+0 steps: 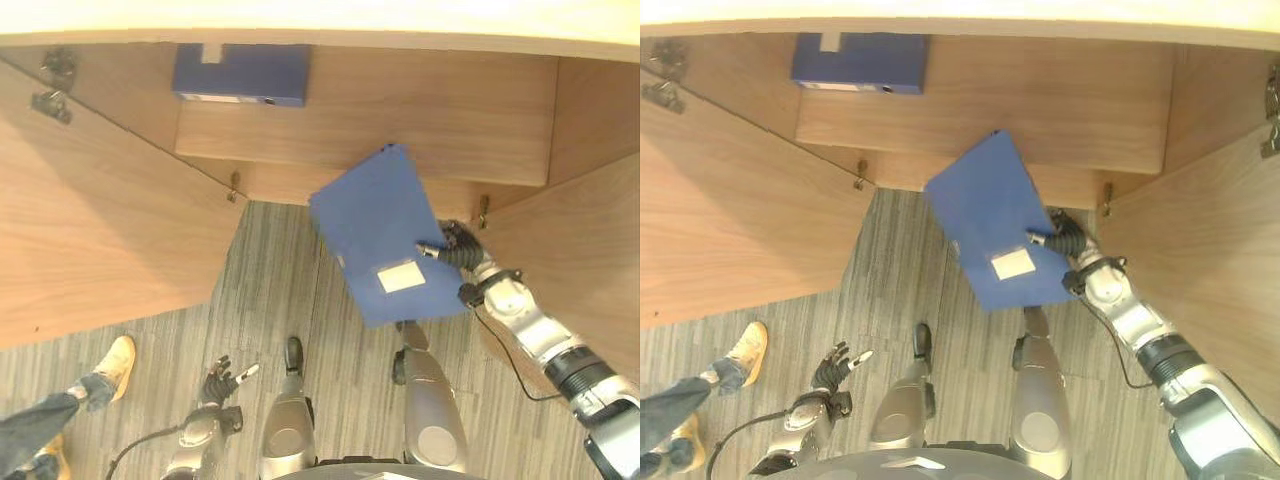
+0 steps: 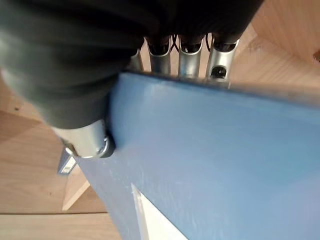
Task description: Put the empty folder in the office cabinet
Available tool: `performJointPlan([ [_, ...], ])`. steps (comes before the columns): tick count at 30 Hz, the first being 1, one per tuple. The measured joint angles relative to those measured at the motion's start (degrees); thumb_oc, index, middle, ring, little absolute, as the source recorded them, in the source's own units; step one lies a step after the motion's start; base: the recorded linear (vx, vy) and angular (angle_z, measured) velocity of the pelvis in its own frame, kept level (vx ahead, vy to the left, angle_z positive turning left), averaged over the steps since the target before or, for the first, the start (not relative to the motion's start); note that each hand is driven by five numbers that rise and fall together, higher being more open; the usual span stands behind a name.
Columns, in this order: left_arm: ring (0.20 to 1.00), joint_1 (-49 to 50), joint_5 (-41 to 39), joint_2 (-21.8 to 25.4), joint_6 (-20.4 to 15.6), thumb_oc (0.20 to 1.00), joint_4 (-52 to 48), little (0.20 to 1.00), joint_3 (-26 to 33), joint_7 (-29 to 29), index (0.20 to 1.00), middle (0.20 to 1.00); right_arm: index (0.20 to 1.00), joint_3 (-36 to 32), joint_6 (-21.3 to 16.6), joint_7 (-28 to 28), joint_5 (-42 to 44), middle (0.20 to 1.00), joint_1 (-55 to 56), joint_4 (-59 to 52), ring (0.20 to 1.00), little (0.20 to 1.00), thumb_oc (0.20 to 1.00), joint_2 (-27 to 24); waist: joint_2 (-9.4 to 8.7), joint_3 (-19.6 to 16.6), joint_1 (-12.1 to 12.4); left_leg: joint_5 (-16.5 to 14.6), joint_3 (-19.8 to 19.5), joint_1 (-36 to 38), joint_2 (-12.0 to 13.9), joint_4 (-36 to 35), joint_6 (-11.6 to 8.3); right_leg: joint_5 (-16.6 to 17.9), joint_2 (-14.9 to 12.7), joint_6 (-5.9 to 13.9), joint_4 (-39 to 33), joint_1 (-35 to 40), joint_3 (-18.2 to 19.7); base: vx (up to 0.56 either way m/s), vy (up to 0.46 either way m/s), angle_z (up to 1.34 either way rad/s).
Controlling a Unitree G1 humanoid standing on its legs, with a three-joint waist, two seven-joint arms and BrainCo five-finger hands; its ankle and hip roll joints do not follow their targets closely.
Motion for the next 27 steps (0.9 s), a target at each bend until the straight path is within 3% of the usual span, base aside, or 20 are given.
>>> performJointPlan([
  [2, 1.0, -0.09, -0.14, 0.7, -0.69, 1.0, -1.25, 1.0, -0.08, 0.09, 1.0, 1.0, 0.2, -1.69, 0.02, -1.08, 1.85, 0.2, 0.04, 2.2, 0.2, 0.2, 0.2, 2.45, 0.67, -0.41, -0.77, 0.15, 0.06, -0.32, -0.18, 0.03, -0.12, -1.72, -0.55, -0.29, 3.32, -1.77, -0.1, 0.05, 0.046, 0.05],
  [6, 1.0, -1.07, -0.48, 0.89, -0.72, 1.0, -0.8, 1.0, -2.15, 0.11, 1.0, 1.0, 0.2, -4.81, 0.16, -4.92, 5.93, 0.2, -2.8, 8.24, 0.2, 0.2, 0.2, 8.01, 3.64, -2.37, -0.86, -0.31, 1.61, -0.71, -1.32, -1.17, 0.07, -1.76, -1.06, 0.63, 3.08, -3.44, 1.02, 0.04, 0.074, -0.08],
  [12, 1.0, -0.83, -2.35, 0.93, -0.59, 1.0, -2.16, 1.0, -4.63, 1.07, 1.0, 1.0, 0.2, -10.38, 0.6, -14.76, 11.09, 0.2, -16.19, 19.83, 0.2, 0.2, 0.2, 15.41, 6.83, -4.6, -0.49, -4.14, 3.13, -1.94, -3.66, -1.29, -0.02, 0.87, -2.32, 2.06, 1.74, -6.11, 4.19, 0.03, 0.079, -0.15],
  [15, 1.0, -0.64, -2.77, 0.79, -0.46, 1.0, -2.93, 1.0, -5.88, 1.22, 1.0, 1.0, 0.2, -11.98, 0.57, -17.47, 13.66, 0.2, -19.42, 20.93, 0.2, 0.2, 0.2, 16.66, 6.82, -4.64, -0.08, -4.17, 3.23, -2.0, -4.48, -1.71, 0.04, 1.68, -3.05, 2.2, 0.63, -5.94, 4.7, 0.01, 0.025, -0.01],
  [18, 1.0, -0.6, -2.91, 0.49, 0.0, 1.0, -3.15, 1.0, -8.77, 1.94, 1.0, 1.0, 0.2, -15.47, 0.3, -22.46, 19.21, 0.2, -32.21, 32.51, 0.2, 0.2, 0.2, 20.69, 7.12, -5.0, 1.52, -4.11, 3.38, -2.14, -4.58, -1.74, -0.04, 2.72, -2.84, 1.89, -0.46, -5.91, 5.3, 0.0, 0.015, -0.07],
  [27, 1.0, -0.52, -2.92, 0.62, 0.03, 1.0, -3.2, 1.0, -14.46, 3.52, 1.0, 1.0, 0.2, -24.59, -3.44, -30.62, 34.88, 0.2, -42.06, 47.26, 0.2, 0.2, 0.2, 19.57, 7.05, -7.01, 4.9, -3.88, 2.62, -2.96, -3.93, -1.19, -0.37, 3.27, -2.62, 1.19, -0.45, -6.05, 4.21, 0.0, -0.004, 0.04],
])
